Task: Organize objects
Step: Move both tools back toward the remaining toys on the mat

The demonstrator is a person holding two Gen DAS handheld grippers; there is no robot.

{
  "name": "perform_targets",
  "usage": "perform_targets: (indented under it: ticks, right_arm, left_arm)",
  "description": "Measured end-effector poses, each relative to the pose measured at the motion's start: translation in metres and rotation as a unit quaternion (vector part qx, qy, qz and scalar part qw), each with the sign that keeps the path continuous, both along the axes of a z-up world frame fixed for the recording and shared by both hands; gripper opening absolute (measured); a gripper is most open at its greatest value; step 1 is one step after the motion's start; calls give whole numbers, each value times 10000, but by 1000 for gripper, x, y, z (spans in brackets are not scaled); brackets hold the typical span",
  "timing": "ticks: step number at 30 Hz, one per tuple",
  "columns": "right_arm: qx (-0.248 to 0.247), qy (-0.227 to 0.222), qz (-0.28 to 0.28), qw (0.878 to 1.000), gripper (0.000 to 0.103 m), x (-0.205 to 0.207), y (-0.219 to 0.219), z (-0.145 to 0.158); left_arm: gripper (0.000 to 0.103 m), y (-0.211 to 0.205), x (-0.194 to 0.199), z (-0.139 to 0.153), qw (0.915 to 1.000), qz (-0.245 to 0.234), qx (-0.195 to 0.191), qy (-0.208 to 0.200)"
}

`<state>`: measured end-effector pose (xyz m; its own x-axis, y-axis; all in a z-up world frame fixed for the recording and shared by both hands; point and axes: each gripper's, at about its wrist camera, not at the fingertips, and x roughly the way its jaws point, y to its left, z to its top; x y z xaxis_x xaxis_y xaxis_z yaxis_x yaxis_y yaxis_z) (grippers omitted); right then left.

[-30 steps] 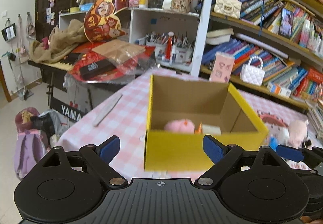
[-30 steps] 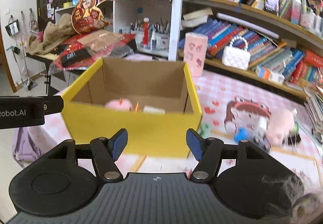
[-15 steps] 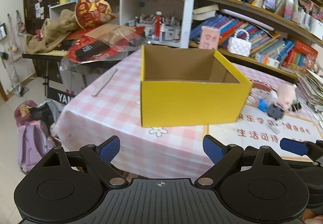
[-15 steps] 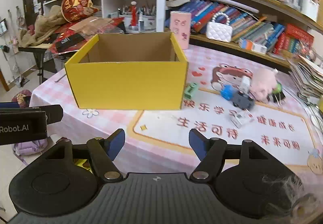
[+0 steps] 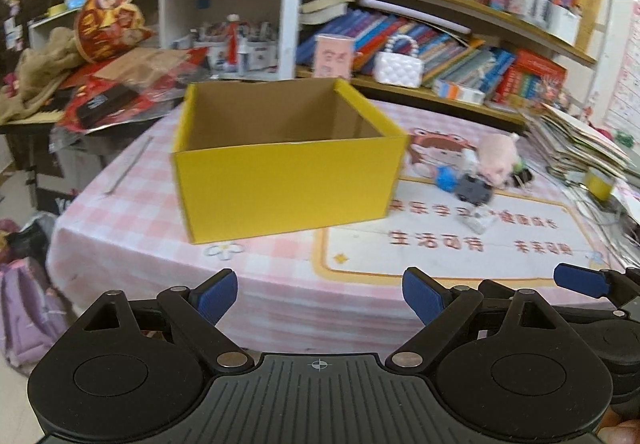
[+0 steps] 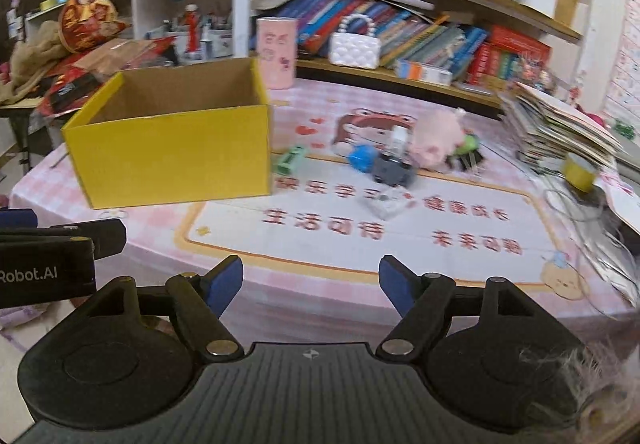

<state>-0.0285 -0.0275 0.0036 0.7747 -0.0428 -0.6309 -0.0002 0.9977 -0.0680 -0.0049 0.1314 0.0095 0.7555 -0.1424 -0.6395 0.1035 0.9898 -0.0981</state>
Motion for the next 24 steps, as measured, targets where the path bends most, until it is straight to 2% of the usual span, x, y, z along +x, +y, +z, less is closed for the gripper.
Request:
perform_targets:
  ticks: [13,20,24]
  right_arm:
    - [34,75,-1028,9947,75,-13,-60,-5]
    - [84,120,-1357,9906,75,-10,-85,-7]
    - [103,193,-1357,9905,75,-1,-91,-11]
  left_arm:
    - [92,-65,15,-4,9951,-981,58,115]
    - [92,-90,23,-6,9915,-1282,123,158]
    - [92,-96,30,-9,9916,-1268,132,210]
